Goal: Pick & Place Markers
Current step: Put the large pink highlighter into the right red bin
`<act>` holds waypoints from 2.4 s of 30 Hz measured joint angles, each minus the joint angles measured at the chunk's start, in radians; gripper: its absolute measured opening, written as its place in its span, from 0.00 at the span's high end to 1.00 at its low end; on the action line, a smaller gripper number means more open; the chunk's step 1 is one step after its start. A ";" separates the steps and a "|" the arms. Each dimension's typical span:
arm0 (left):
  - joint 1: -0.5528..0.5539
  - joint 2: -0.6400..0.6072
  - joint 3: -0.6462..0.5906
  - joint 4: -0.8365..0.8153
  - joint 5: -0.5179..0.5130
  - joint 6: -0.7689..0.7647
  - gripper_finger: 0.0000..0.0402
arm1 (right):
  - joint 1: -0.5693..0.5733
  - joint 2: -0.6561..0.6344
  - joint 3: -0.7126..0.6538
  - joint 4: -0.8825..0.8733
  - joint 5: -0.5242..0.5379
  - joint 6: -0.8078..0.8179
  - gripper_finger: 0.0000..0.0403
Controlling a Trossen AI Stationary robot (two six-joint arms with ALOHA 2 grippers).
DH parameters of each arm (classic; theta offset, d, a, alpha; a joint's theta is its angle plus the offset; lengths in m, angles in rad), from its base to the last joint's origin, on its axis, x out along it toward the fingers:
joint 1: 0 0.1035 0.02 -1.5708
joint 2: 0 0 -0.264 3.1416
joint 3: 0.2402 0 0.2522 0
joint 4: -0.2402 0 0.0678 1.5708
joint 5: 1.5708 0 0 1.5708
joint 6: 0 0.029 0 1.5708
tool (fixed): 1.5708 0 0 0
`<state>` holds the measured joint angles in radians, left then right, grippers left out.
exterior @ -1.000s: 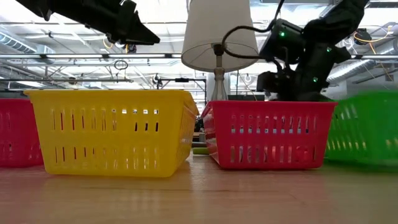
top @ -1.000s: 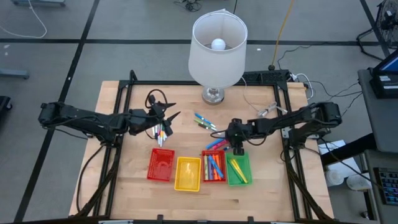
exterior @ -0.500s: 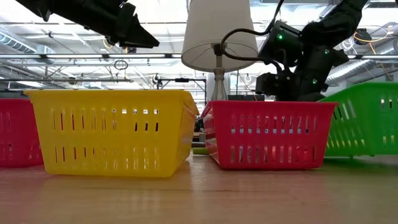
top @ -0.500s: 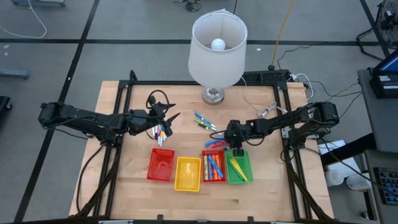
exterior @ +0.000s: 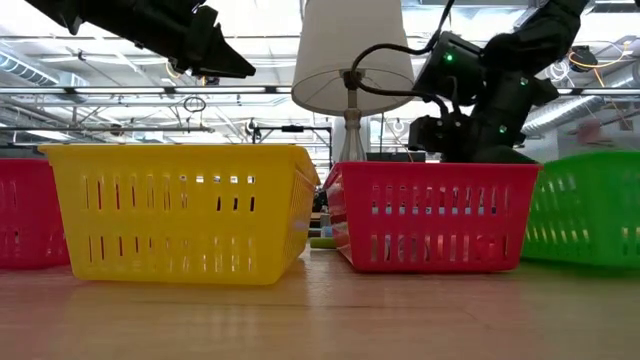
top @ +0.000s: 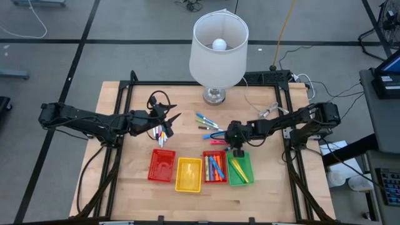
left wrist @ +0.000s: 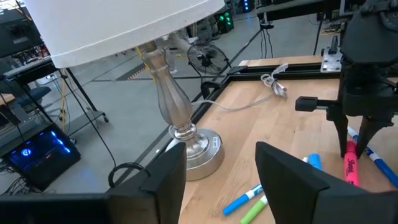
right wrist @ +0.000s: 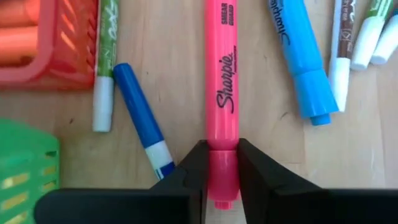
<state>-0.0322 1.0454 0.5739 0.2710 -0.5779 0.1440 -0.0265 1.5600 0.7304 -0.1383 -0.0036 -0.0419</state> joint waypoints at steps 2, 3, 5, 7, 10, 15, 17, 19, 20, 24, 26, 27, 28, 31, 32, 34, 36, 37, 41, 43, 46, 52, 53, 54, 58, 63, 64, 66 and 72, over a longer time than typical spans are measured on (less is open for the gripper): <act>0.000 0.000 0.000 0.000 0.000 0.000 0.50 | 0.003 -0.011 0.011 -0.004 0.001 0.007 0.88; 0.000 0.000 0.000 0.000 0.000 -0.002 0.49 | 0.007 -0.013 0.020 -0.003 0.003 0.007 0.88; 0.000 0.000 0.000 -0.001 0.000 -0.009 0.48 | 0.014 -0.014 0.044 -0.006 0.002 0.004 0.88; 0.000 0.000 0.000 -0.002 0.000 -0.014 0.48 | 0.019 -0.026 0.058 -0.028 0.002 0.004 0.88; 0.000 0.000 0.000 -0.008 0.000 -0.015 0.49 | 0.023 -0.031 0.085 -0.014 0.002 -0.001 0.88; 0.000 0.000 0.000 -0.007 0.000 -0.020 0.51 | 0.022 -0.066 0.107 0.000 0.043 0.002 0.88; 0.000 0.000 0.000 -0.006 0.000 -0.033 0.52 | 0.022 -0.080 0.106 0.053 0.059 0.027 0.88; 0.000 0.000 0.000 -0.006 0.001 -0.049 0.52 | 0.023 -0.080 0.107 0.152 0.058 0.045 0.88; 0.000 0.000 0.000 -0.003 0.000 -0.049 0.52 | 0.027 -0.080 0.107 0.190 0.058 0.046 0.88; 0.000 0.000 0.000 -0.005 0.001 -0.054 0.49 | 0.045 -0.080 0.106 0.372 0.054 -0.014 0.88; 0.000 0.000 0.000 -0.006 0.002 -0.058 0.47 | 0.046 -0.080 0.106 0.437 0.054 -0.031 0.88; -0.001 0.000 0.000 -0.005 0.002 -0.061 0.46 | 0.048 -0.080 0.106 0.462 0.055 -0.034 0.88; -0.001 0.000 0.000 -0.006 0.008 -0.067 0.45 | 0.048 -0.080 0.106 0.489 0.055 -0.040 0.88; -0.002 0.000 0.000 -0.006 0.010 -0.071 0.42 | 0.048 -0.080 0.106 0.531 0.055 -0.057 0.88; -0.002 0.000 0.000 -0.008 0.010 -0.072 0.41 | 0.048 -0.080 0.106 0.531 0.055 -0.059 0.88; -0.002 0.000 0.000 -0.017 0.010 -0.067 0.38 | 0.048 -0.080 0.096 0.531 0.056 -0.068 0.88; -0.002 0.000 0.000 -0.037 0.008 -0.065 0.35 | 0.047 -0.080 0.076 0.529 0.058 -0.070 0.88; -0.002 0.000 0.000 -0.050 0.006 -0.064 0.33 | 0.047 -0.080 0.068 0.527 0.058 -0.070 0.88; -0.002 0.014 0.000 -0.068 0.012 -0.051 0.25 | 0.041 -0.080 0.059 0.531 0.058 -0.068 0.88; -0.002 0.039 0.000 -0.061 0.059 -0.049 0.21 | 0.040 -0.080 0.059 0.536 0.059 -0.069 0.88; -0.002 0.091 -0.001 0.005 0.159 -0.031 0.17 | 0.040 -0.080 0.059 0.571 0.056 -0.075 0.88; -0.002 0.179 0.000 0.177 0.188 -0.037 0.15 | 0.041 -0.080 0.059 0.619 0.053 -0.083 0.88; -0.002 0.187 0.000 0.195 0.189 -0.049 0.15 | 0.041 -0.080 0.059 0.628 0.053 -0.083 0.88; -0.002 0.194 0.000 0.212 0.196 -0.055 0.15 | 0.041 -0.080 0.059 0.641 0.052 -0.084 0.88; -0.002 0.197 0.000 0.244 0.252 -0.077 0.17 | 0.041 -0.080 0.059 0.677 0.042 -0.087 0.88; -0.002 0.197 0.000 0.295 0.366 -0.108 0.19 | 0.042 -0.080 0.059 0.717 -0.002 -0.103 0.88; -0.002 0.197 0.000 0.303 0.398 -0.112 0.20 | 0.042 -0.080 0.059 0.718 -0.002 -0.106 0.88; -0.002 0.201 0.000 0.325 0.466 -0.121 0.21 | 0.042 -0.080 0.059 0.720 -0.002 -0.105 0.88; -0.010 0.260 0.000 0.456 0.570 -0.127 0.23 | 0.043 -0.080 0.059 0.752 -0.012 -0.102 0.88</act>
<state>-0.0427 1.3057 0.5737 0.7273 -0.0076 0.0166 0.0163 1.4796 0.7891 0.6136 -0.0160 -0.1440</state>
